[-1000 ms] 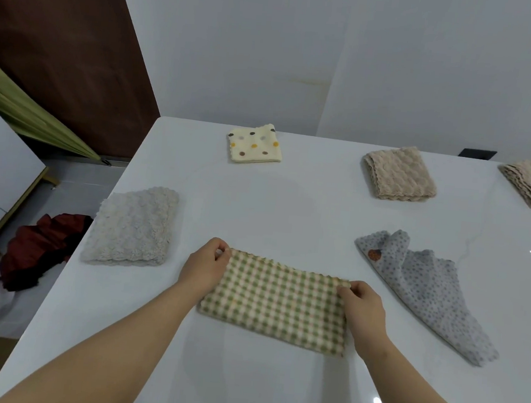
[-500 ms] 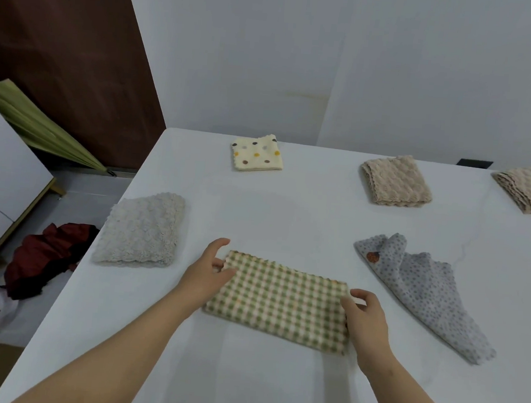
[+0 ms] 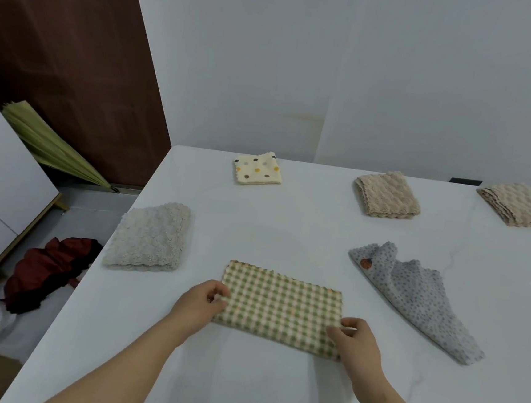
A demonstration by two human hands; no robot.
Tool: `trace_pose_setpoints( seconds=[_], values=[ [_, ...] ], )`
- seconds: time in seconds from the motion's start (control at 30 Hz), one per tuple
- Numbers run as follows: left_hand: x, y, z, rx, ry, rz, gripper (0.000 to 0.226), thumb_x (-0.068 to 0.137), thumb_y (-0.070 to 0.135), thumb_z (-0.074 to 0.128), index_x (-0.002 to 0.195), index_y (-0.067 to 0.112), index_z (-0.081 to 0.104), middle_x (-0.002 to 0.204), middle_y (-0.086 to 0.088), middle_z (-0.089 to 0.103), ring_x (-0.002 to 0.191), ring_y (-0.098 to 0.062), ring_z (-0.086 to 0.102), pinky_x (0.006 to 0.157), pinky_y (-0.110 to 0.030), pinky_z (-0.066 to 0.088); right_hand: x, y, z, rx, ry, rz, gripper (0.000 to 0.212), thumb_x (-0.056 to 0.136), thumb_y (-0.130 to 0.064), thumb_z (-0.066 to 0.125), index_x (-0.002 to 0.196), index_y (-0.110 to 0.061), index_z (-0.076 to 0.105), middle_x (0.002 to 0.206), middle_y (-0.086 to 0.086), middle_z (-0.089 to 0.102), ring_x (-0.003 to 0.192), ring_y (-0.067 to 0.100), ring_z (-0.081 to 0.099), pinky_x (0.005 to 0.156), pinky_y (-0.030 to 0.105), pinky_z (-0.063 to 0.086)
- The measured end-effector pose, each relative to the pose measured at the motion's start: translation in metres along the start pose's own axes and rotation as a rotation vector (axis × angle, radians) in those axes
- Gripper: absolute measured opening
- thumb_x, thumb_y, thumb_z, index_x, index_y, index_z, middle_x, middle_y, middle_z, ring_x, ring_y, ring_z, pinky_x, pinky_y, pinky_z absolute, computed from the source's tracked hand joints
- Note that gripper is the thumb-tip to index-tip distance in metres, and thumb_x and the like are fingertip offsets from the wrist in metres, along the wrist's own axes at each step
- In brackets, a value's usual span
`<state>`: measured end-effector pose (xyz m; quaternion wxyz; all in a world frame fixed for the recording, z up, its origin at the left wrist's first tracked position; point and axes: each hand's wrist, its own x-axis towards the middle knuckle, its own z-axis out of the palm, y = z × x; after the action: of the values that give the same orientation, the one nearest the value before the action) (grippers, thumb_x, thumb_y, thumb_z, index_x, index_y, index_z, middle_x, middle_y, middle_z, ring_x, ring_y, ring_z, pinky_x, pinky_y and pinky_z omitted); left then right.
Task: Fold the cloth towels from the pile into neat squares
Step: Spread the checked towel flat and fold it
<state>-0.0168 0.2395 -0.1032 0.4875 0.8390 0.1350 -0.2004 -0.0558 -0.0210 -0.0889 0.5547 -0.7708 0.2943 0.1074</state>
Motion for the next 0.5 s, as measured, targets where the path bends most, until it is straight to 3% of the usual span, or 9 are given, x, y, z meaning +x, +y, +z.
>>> trace_pose_setpoints(
  seconds=[0.17, 0.37, 0.5],
  values=[
    [-0.0056, 0.0008, 0.0041, 0.0, 0.006, 0.044, 0.019, 0.09, 0.013, 0.056, 0.1, 0.029, 0.052, 0.099, 0.006, 0.051, 0.09, -0.013, 0.052, 0.069, -0.018, 0.042, -0.0005, -0.0002, -0.0014, -0.002, 0.01, 0.017, 0.016, 0.084, -0.014, 0.062, 0.095, -0.009, 0.051, 0.082, 0.002, 0.052, 0.064, 0.016, 0.047, 0.056, 0.026, 0.038],
    [-0.0072, -0.003, 0.0098, 0.205, 0.052, 0.106, 0.015, 0.088, 0.018, 0.058, 0.09, 0.032, 0.052, 0.099, 0.003, 0.048, 0.079, -0.01, 0.047, 0.065, -0.019, 0.038, -0.0021, 0.0004, -0.002, -0.083, 0.01, -0.02, 0.016, 0.087, -0.009, 0.055, 0.073, -0.01, 0.048, 0.069, 0.002, 0.049, 0.06, 0.015, 0.041, 0.053, 0.025, 0.034],
    [-0.0079, -0.0022, 0.0106, 0.215, 0.047, 0.095, 0.017, 0.087, 0.019, 0.059, 0.095, 0.032, 0.053, 0.106, 0.004, 0.05, 0.096, -0.016, 0.055, 0.083, -0.027, 0.046, -0.0001, 0.0012, -0.0034, -0.088, 0.028, -0.011, 0.017, 0.09, -0.01, 0.051, 0.073, -0.01, 0.048, 0.072, 0.003, 0.05, 0.062, 0.015, 0.042, 0.053, 0.025, 0.034]
  ],
)
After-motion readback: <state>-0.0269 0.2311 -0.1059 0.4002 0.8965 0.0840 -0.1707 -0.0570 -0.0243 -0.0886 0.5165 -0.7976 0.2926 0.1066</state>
